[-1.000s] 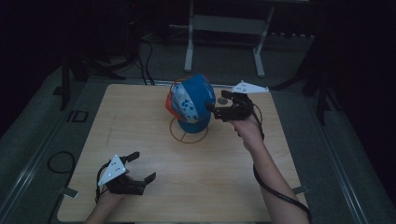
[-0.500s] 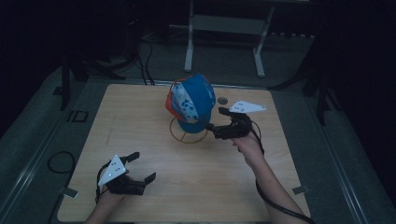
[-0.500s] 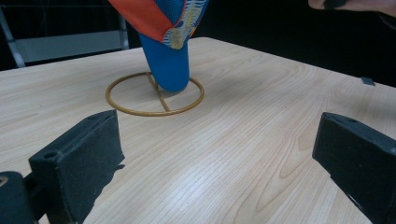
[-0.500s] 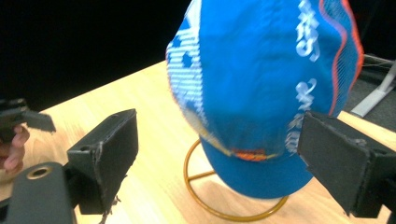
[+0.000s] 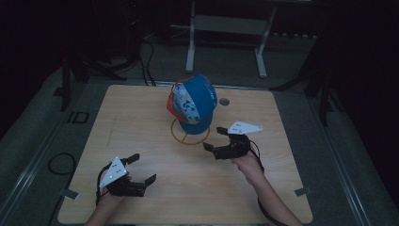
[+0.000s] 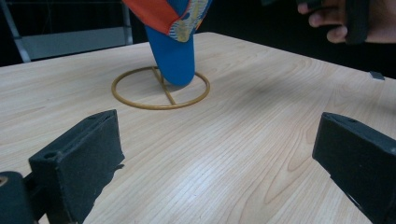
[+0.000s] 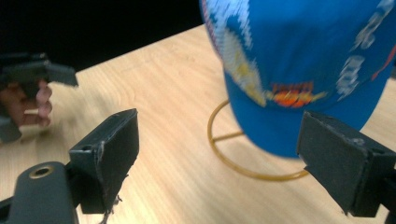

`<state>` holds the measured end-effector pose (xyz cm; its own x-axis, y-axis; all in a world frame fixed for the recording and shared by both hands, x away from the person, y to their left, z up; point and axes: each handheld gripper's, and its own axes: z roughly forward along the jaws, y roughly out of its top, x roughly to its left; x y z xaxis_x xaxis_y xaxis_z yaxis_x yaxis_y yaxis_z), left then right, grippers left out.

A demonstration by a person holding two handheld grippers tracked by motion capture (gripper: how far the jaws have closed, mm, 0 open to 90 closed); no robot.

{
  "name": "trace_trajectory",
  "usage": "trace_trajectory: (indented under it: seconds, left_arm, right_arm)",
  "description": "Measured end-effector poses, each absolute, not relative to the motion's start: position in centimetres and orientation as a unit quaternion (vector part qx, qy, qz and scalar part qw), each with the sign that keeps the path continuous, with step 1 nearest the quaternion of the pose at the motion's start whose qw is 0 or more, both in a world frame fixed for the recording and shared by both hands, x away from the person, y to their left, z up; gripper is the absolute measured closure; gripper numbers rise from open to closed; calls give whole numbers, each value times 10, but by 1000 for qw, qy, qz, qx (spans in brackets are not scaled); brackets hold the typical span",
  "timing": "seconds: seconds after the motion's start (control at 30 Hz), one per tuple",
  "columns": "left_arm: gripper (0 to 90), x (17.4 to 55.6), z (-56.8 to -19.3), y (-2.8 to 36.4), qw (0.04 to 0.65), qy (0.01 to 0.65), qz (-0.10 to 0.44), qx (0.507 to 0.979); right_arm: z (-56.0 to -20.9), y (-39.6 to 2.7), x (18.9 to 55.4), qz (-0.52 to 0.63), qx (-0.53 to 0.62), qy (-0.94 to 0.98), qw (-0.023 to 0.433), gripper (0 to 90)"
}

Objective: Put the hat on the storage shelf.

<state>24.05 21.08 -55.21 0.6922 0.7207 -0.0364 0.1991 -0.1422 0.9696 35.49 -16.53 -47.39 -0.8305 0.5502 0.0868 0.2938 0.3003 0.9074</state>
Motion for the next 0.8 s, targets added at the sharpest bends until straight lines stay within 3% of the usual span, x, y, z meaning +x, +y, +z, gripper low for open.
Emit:
trace_trajectory:
  seconds: [0.3,0.8]
  left_arm:
    - [18,241,-556,210,562,322,228,727]
    - [18,241,-559,208,554,317,228,735]
  right_arm:
    - [-516,-166,341,495,238,832,80,130]
    - [-546,-188,322,475,241,844,67,131]
